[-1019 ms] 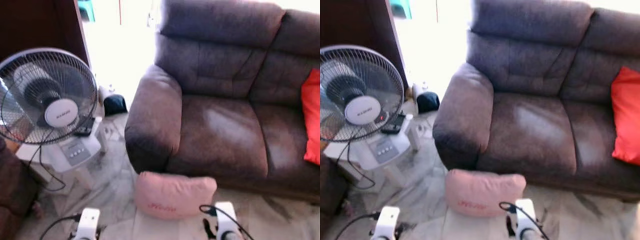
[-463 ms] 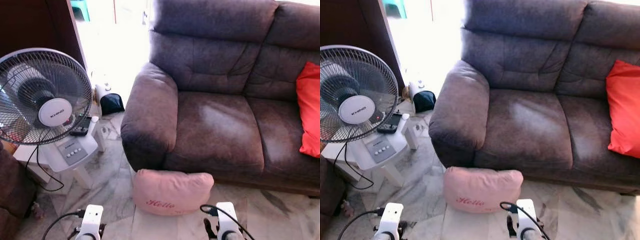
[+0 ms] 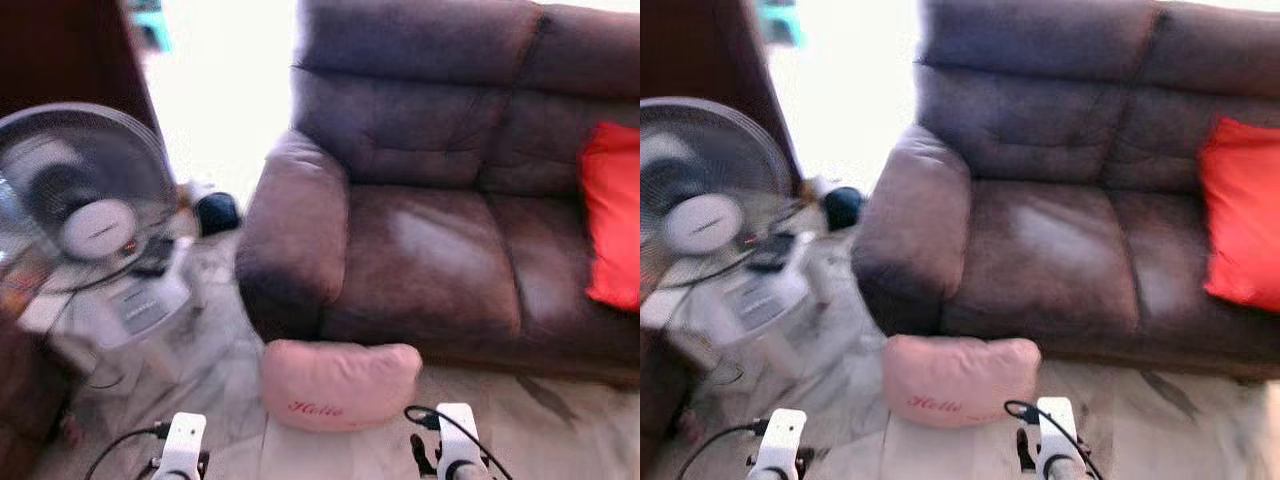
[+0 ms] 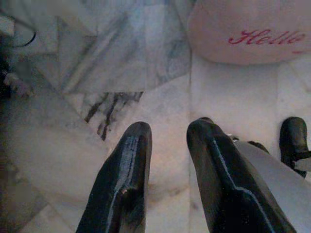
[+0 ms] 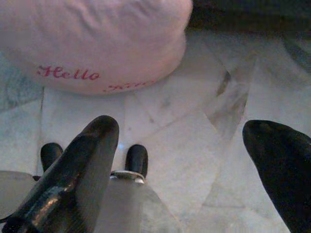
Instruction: Move the pillow to the sofa from floor
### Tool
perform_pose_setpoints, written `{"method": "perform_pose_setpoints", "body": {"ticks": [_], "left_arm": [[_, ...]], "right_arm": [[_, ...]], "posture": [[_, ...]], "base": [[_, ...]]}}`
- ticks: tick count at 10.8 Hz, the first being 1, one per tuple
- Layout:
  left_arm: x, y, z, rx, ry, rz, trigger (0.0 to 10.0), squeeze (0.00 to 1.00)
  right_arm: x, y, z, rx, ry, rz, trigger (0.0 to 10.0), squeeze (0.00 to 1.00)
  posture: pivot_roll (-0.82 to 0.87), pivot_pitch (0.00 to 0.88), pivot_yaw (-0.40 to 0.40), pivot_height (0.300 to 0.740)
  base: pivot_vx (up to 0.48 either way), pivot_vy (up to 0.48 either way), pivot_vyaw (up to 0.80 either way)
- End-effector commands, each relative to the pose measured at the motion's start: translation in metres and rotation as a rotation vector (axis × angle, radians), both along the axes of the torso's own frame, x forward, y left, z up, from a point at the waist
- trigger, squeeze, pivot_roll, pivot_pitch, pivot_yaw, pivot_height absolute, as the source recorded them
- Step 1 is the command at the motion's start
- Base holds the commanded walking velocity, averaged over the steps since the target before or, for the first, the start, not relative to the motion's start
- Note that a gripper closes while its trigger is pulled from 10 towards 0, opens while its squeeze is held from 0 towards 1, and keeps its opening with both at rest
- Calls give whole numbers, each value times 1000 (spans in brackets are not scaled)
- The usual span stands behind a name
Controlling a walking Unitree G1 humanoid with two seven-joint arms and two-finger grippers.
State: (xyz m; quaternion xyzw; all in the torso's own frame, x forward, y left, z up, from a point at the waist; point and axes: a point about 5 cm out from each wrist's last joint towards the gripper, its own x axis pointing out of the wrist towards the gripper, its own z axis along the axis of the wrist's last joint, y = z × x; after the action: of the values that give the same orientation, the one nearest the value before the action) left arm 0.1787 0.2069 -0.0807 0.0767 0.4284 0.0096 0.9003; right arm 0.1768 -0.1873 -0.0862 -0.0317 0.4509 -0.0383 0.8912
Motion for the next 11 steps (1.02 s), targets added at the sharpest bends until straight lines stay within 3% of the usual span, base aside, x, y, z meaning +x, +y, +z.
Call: {"method": "perform_pose_setpoints", "body": {"ticks": [1, 3, 5, 8, 11], "left_arm": [[-3, -1, -2, 5, 17, -16, 10000, 0], [-3, -1, -2, 7, 17, -16, 10000, 0], [-5, 1, -2, 12, 18, -6, 10000, 0], [-4, 3, -1, 35, 17, -18, 10000, 0], [-3, 5, -1, 28, 13, 3, 10000, 0]], "right_arm": [[3, -5, 2, -7, -9, -17, 10000, 0], [0, -18, 3, -22, -12, -17, 10000, 0], [-1, -10, 1, -21, -15, -12, 10000, 0], [3, 1, 1, -12, -19, -1, 10000, 0], [3, 3, 2, -11, -23, -1, 10000, 0]], "posture": [[74, 32, -47, 740], [73, 29, -46, 740], [72, 21, -43, 740], [73, 13, -41, 740], [72, 21, -44, 740]], "base": [[0, 0, -663], [0, 0, -325], [0, 0, 0], [0, -297, 0], [0, 0, 0]]}}
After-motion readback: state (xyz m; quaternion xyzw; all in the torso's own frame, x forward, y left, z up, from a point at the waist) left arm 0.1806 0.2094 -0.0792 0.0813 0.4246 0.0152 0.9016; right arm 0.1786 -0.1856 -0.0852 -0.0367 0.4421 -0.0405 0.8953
